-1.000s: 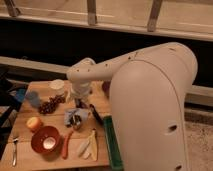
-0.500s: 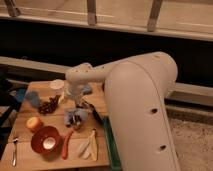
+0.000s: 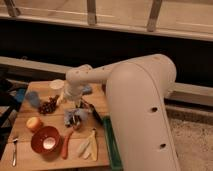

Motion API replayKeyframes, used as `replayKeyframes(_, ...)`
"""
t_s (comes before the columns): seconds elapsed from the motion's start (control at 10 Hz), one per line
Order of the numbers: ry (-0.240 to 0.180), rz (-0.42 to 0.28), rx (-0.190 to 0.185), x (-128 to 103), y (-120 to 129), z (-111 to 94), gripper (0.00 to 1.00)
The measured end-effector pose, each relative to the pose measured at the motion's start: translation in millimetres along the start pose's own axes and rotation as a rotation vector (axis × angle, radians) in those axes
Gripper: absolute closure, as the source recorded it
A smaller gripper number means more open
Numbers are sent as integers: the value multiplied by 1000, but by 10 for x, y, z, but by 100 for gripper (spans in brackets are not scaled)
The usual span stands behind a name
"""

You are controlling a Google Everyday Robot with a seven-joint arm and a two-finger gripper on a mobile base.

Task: Wipe purple bowl with towel

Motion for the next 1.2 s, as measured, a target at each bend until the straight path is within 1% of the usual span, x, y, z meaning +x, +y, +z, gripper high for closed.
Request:
replayKeyframes(0.1,24,6,-2,19,-32,72,27)
replayKeyframes(0.2,37,14,-3,29,-65,134,27)
replayKeyframes(0.4,87,31,-6,98,-169,443,27)
replayKeyframes(0.6,130,45,-12,141,-206,648,27)
replayKeyframes(0.7,147,56,-24,136,-198,700,28)
replayKeyframes(0.8,155,52,-19,156,-214,731,33)
replayKeyframes(0.9,153,49,-18,148,-219,707,41)
replayKeyframes(1.1,155,50,-13,148,-248,668,62)
replayKeyframes(1.2,157,48,-16,152,-217,668,73)
